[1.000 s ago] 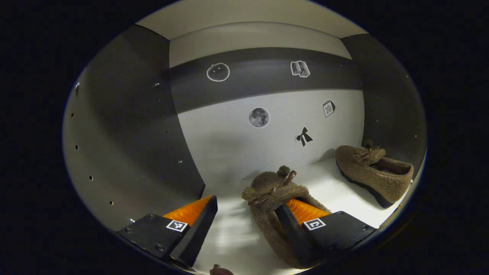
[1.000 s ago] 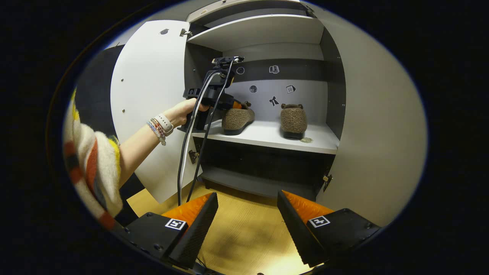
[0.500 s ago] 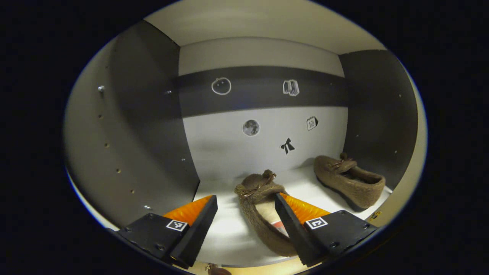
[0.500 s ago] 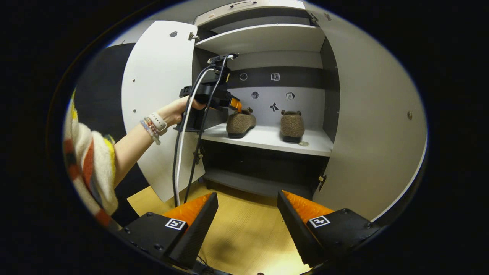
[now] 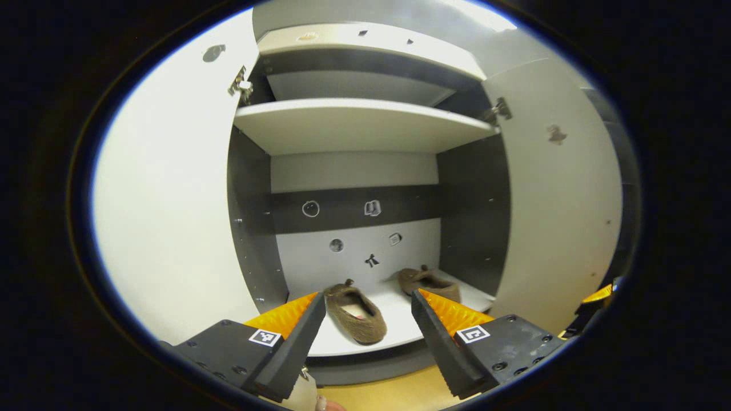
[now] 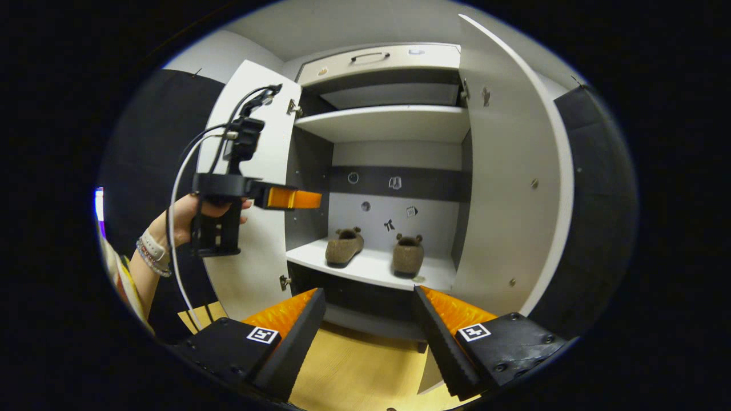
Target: Grab one shoe with the right hand and put it into the shoe cabinet, grab the other shoe with the left hand and put it into the shoe cabinet; then close the right door with the right hand and the left door with the left hand.
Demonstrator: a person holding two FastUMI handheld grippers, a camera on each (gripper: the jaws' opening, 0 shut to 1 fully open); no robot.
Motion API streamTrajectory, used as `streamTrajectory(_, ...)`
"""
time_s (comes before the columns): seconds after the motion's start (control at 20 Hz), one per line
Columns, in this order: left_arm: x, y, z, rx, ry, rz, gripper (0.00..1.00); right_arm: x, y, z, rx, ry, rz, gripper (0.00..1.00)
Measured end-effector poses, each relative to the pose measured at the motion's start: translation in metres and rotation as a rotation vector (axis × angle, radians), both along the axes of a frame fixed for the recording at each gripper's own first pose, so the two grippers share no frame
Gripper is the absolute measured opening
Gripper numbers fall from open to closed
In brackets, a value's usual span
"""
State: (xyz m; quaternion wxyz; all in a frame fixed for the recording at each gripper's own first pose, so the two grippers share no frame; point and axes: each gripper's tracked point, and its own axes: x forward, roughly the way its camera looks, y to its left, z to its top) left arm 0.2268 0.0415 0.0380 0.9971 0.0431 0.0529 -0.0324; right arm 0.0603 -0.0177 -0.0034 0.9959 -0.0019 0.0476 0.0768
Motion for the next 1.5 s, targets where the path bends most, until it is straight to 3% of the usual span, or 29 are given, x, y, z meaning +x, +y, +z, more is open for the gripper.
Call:
streamTrajectory(0.25,-0.094,-0.012,0.017,-0.002,-0.005,-0.085,0.96,-0.038,-0.074,0.036,-0.013,-0.086,-0.172,0.98)
streamTrajectory(0.45,-0.144,0.002,0.021,0.0,-0.004,-0.074,0.92,-0.045,-0.147,0.038,-0.045,-0.099,-0.329,0.98)
streamTrajectory(0.65,-0.184,0.023,0.016,0.003,0.009,-0.036,0.96,-0.028,-0.189,0.04,-0.048,-0.112,-0.387,0.98)
streamTrajectory(0.95,-0.223,0.076,0.015,-0.012,-0.003,0.105,0.96,-0.005,-0.181,0.037,-0.081,-0.112,-0.294,0.97)
streamTrajectory(1.2,-0.236,0.117,0.02,-0.022,-0.023,0.226,0.96,0.002,-0.151,0.033,-0.021,-0.092,-0.184,0.95)
streamTrajectory(1.35,-0.238,0.128,0.018,-0.064,-0.032,0.247,0.96,0.015,-0.118,0.03,0.023,-0.084,-0.094,0.95)
streamTrajectory(1.4,-0.237,0.129,0.016,-0.077,-0.031,0.246,0.96,0.02,-0.106,0.029,0.036,-0.081,-0.063,0.91)
streamTrajectory(1.5,-0.237,0.131,0.011,-0.089,-0.029,0.247,0.96,0.031,-0.09,0.029,0.041,-0.084,-0.019,0.95)
